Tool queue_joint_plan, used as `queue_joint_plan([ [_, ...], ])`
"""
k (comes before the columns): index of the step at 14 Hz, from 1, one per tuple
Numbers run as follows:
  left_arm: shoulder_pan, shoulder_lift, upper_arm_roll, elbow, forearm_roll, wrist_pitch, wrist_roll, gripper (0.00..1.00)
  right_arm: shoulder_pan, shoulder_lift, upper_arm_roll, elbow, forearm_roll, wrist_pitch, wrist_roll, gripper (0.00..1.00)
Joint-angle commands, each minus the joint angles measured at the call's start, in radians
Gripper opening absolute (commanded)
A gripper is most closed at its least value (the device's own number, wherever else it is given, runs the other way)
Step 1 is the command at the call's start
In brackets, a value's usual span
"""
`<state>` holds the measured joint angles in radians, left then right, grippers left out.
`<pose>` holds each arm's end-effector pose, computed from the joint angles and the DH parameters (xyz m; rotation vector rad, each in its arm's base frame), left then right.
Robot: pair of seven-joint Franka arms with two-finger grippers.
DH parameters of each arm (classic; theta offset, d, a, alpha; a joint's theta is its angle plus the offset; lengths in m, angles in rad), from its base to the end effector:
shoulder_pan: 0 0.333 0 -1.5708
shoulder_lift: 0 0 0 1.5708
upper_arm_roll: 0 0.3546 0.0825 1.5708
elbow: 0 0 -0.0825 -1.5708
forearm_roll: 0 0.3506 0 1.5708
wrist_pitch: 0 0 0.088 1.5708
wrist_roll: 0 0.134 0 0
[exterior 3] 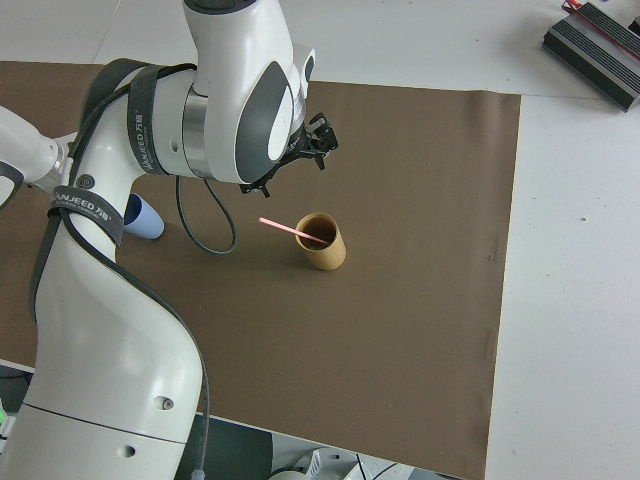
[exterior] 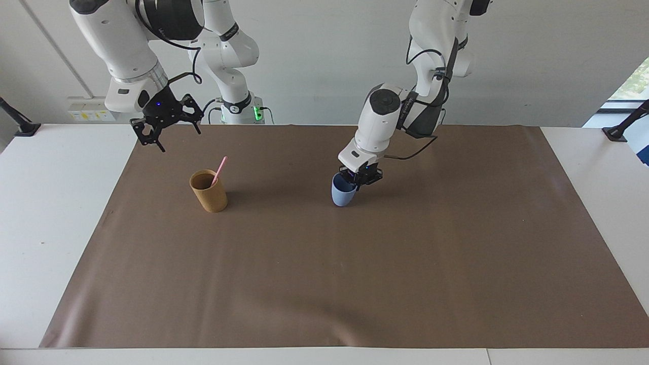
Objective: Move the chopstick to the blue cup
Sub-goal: 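Carry the blue cup to table center while the right gripper reaches the yellow cup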
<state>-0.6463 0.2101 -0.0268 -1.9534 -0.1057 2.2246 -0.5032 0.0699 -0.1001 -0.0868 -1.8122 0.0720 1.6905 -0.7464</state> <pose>0.4565 -0.3701 0.4071 3.0274 -0.1627 0.0000 0.4906 -0.0015 0.5907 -2.8626 -1.0785 -0.0143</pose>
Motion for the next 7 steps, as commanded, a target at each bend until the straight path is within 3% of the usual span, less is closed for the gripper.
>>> queue_joint_plan([
  [1, -0.067, -0.015, 0.021, -0.018, 0.014, 0.026, -0.052, 0.00, -0.022, -0.047, 0.002, -0.119, 0.093, 0.064, -0.189, 1.00],
  [3, -0.069, -0.012, 0.016, -0.019, 0.015, 0.067, -0.046, 0.00, -0.033, -0.052, 0.002, -0.183, 0.126, 0.121, -0.342, 1.00],
  [4, -0.070, -0.012, 0.015, -0.019, 0.014, 0.067, -0.049, 0.05, -0.033, -0.053, 0.002, -0.209, 0.133, 0.142, -0.382, 1.00],
  [7, -0.069, -0.005, 0.014, 0.002, 0.011, 0.073, -0.044, 0.80, -0.025, -0.049, 0.002, -0.284, 0.182, 0.268, -0.566, 1.00],
])
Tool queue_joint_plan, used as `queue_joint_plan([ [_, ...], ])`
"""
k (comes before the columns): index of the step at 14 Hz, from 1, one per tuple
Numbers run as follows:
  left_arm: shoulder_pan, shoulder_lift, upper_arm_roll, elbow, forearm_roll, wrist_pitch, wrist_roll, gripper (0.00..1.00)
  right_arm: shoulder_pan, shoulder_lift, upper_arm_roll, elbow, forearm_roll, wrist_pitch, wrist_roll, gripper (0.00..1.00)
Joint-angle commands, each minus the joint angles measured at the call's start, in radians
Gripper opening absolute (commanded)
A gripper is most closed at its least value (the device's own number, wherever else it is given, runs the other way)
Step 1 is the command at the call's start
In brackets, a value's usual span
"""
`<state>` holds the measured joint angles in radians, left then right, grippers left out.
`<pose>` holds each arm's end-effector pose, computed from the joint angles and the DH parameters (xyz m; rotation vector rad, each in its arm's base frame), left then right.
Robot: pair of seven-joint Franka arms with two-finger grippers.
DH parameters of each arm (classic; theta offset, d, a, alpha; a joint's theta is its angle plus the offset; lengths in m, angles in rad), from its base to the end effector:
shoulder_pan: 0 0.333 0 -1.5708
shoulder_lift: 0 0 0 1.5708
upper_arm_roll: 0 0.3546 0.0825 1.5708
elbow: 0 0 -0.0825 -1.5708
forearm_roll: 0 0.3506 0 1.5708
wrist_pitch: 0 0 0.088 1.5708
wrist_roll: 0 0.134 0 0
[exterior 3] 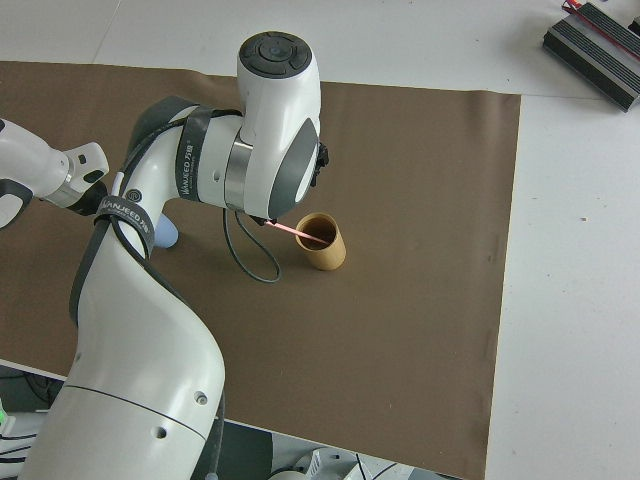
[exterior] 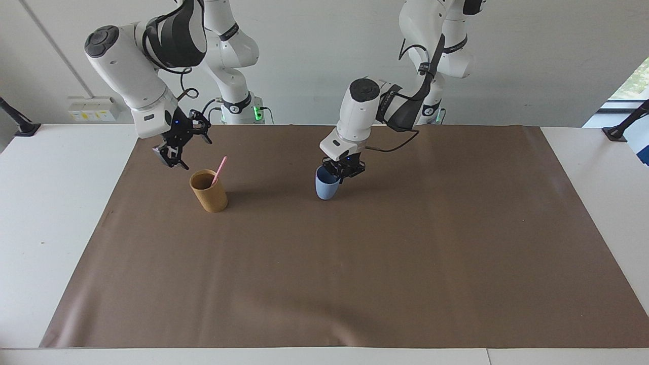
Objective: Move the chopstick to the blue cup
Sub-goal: 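Carry the blue cup to table center while the right gripper reaches the yellow cup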
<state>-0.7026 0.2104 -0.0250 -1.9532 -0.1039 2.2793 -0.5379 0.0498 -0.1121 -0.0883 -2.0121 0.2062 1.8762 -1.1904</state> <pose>0.4415 -0.3984 0.4124 2.9959 -0.1886 0.0619 0.4867 0.0004 0.5253 -2.5292 -1.5298 -0.1462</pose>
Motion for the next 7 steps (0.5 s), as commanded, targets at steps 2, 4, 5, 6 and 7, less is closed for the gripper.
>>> queue_joint_plan([
  [2, -0.011, -0.016, 0.014, 0.005, 0.009, 0.006, -0.007, 0.95, 0.002, -0.040, 0.004, -0.123, 0.070, 0.127, -0.155, 1.00],
  [4, -0.005, -0.026, 0.017, 0.005, 0.010, 0.000, -0.004, 1.00, 0.021, -0.040, 0.004, -0.145, 0.071, 0.158, -0.182, 1.00],
  [5, -0.002, -0.040, 0.019, 0.003, 0.012, -0.001, -0.004, 1.00, 0.034, -0.040, 0.005, -0.164, 0.076, 0.193, -0.187, 1.00],
  [6, 0.006, -0.064, 0.019, 0.000, 0.012, -0.009, -0.001, 1.00, 0.057, -0.043, 0.005, -0.171, 0.094, 0.208, -0.186, 1.00],
  [7, 0.034, -0.094, 0.020, -0.004, 0.012, -0.042, 0.019, 1.00, 0.068, -0.044, 0.004, -0.177, 0.094, 0.210, -0.183, 1.00],
])
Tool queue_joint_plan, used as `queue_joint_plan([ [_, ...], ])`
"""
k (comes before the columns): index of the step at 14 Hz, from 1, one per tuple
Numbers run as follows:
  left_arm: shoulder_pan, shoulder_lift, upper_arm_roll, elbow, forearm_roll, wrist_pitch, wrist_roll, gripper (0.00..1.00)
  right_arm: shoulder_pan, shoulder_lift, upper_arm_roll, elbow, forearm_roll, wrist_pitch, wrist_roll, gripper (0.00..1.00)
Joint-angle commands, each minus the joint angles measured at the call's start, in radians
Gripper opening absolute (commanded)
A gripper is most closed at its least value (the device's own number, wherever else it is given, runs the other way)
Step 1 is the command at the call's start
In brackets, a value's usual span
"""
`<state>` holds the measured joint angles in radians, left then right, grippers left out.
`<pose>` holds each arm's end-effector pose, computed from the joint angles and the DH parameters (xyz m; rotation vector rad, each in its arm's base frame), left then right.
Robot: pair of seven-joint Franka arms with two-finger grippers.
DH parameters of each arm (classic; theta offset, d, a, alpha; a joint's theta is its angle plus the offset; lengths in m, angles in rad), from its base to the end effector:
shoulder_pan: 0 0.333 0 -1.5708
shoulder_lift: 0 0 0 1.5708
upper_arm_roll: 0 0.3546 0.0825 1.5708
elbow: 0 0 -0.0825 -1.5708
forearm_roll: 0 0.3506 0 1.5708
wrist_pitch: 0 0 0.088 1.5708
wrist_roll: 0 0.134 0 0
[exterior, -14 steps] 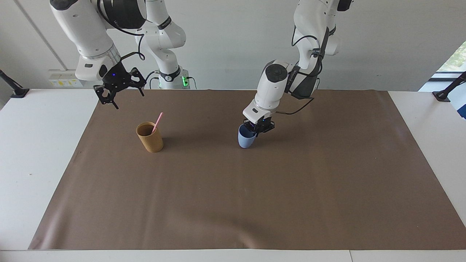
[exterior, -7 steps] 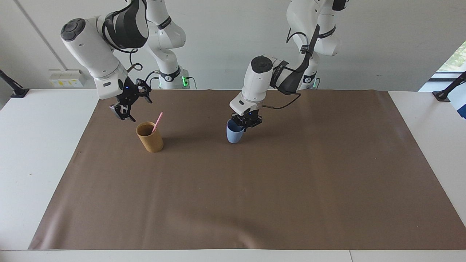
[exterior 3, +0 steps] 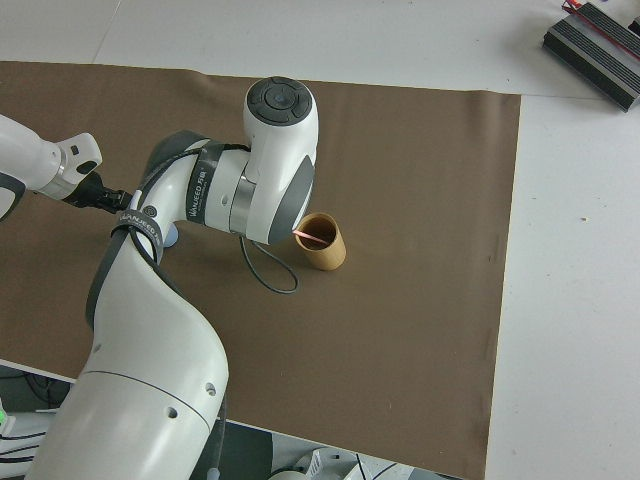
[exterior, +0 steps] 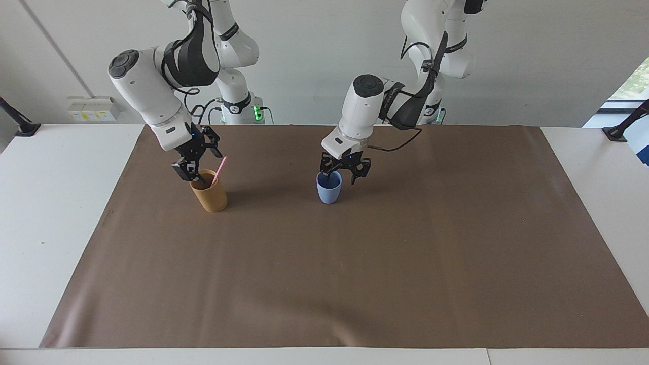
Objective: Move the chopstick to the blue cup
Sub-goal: 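Carry the blue cup to table center while the right gripper reaches the yellow cup, then withdraw the left gripper while the right gripper lowers into the yellow cup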
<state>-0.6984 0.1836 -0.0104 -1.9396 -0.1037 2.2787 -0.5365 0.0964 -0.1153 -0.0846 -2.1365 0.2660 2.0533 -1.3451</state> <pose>0.4492 -0.3908 0.4343 2.9747 -0.1647 0.1137 0.4859 0.0250 0.4877 -2.4076 -1.7133 -0.2630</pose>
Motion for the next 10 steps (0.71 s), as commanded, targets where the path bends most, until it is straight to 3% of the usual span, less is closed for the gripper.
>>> queue_joint_plan([
  [1, 0.060, -0.103, 0.004, -0.021, 0.012, -0.091, 0.074, 1.00, 0.022, -0.046, 0.000, -0.068, 0.035, 0.034, -0.031, 1.00],
  [4, 0.195, -0.208, 0.004, -0.032, 0.012, -0.241, 0.206, 1.00, 0.019, -0.070, 0.000, -0.098, 0.035, 0.033, -0.035, 0.99],
  [7, 0.345, -0.263, 0.004, -0.021, 0.013, -0.362, 0.421, 1.00, 0.016, -0.079, -0.001, -0.106, 0.035, 0.005, -0.035, 0.67],
  [10, 0.488, -0.263, 0.006, 0.054, 0.012, -0.448, 0.585, 1.00, 0.006, -0.083, -0.001, -0.106, 0.035, -0.010, -0.035, 0.36],
])
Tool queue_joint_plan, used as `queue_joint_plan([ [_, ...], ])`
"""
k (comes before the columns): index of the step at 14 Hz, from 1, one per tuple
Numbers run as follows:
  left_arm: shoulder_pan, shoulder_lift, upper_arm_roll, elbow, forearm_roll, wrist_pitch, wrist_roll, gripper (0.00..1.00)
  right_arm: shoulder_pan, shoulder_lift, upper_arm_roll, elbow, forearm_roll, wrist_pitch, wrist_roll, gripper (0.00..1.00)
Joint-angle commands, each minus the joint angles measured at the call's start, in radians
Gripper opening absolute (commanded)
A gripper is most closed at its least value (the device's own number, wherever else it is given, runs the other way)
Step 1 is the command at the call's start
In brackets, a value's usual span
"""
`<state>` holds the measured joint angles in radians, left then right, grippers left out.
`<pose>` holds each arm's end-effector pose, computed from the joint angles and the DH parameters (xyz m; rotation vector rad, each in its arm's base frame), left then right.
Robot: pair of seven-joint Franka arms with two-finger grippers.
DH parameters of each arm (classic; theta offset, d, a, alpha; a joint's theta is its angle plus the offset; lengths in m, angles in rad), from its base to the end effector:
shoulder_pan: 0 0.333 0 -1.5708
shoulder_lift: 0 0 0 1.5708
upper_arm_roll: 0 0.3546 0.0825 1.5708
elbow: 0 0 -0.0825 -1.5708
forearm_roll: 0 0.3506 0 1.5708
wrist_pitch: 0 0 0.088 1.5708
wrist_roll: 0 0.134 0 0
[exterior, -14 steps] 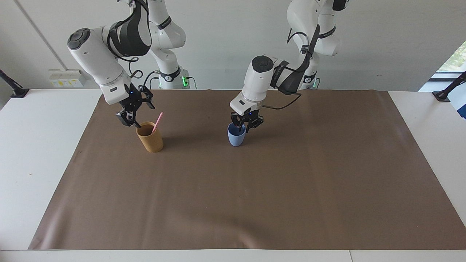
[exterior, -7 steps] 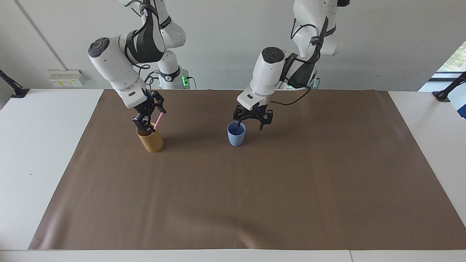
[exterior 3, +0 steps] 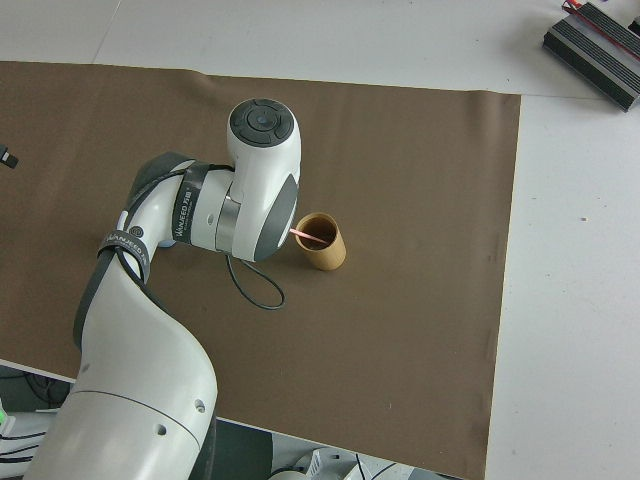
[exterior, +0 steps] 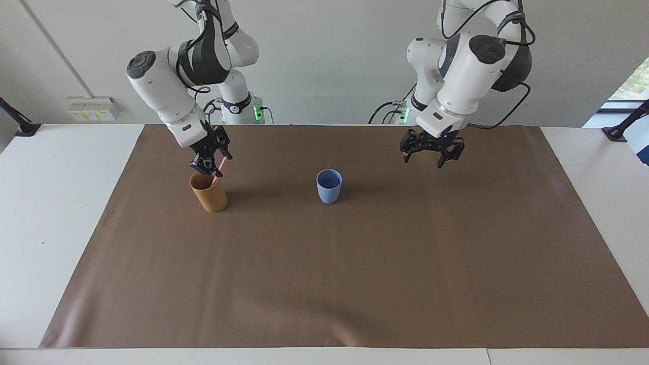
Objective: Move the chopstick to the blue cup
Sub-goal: 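Withdraw the left gripper while the right gripper lowers into the yellow cup, then grasp the pink stick inside the yellow cup with the right gripper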
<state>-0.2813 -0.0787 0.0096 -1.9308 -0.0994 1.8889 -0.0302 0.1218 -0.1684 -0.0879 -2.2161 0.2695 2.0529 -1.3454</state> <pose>0.4859 -0.1455 0.5447 3.0242 -0.3220 0.0334 0.4604 0.0348 0.4777 -2.3745 -1.7229 -0.2321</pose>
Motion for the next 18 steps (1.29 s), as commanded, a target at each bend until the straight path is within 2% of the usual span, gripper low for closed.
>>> queue_joint_plan([
  [1, 0.112, 0.008, -0.014, 0.093, 0.009, -0.098, 0.123, 1.00, -0.021, -0.030, 0.002, -0.025, 0.031, -0.010, -0.035, 0.28],
  [4, 0.165, 0.033, -0.016, 0.226, 0.053, -0.204, 0.142, 1.00, -0.022, -0.023, 0.002, -0.022, 0.031, 0.001, -0.034, 0.14],
  [7, 0.168, 0.036, -0.016, 0.332, 0.078, -0.284, 0.145, 1.00, -0.024, -0.019, 0.002, -0.016, 0.033, 0.012, -0.028, 0.00],
  [11, 0.178, 0.057, -0.014, 0.435, 0.099, -0.387, 0.145, 1.00, -0.025, -0.019, 0.002, -0.002, 0.033, 0.010, -0.027, 0.00],
  [15, 0.175, 0.042, -0.016, 0.405, 0.113, -0.384, 0.141, 1.00, -0.033, -0.019, 0.002, 0.042, 0.031, -0.013, 0.006, 0.00],
  [18, 0.177, 0.042, -0.014, 0.406, 0.113, -0.390, 0.138, 1.00, -0.053, -0.019, 0.001, 0.108, 0.027, -0.123, 0.104, 0.00],
])
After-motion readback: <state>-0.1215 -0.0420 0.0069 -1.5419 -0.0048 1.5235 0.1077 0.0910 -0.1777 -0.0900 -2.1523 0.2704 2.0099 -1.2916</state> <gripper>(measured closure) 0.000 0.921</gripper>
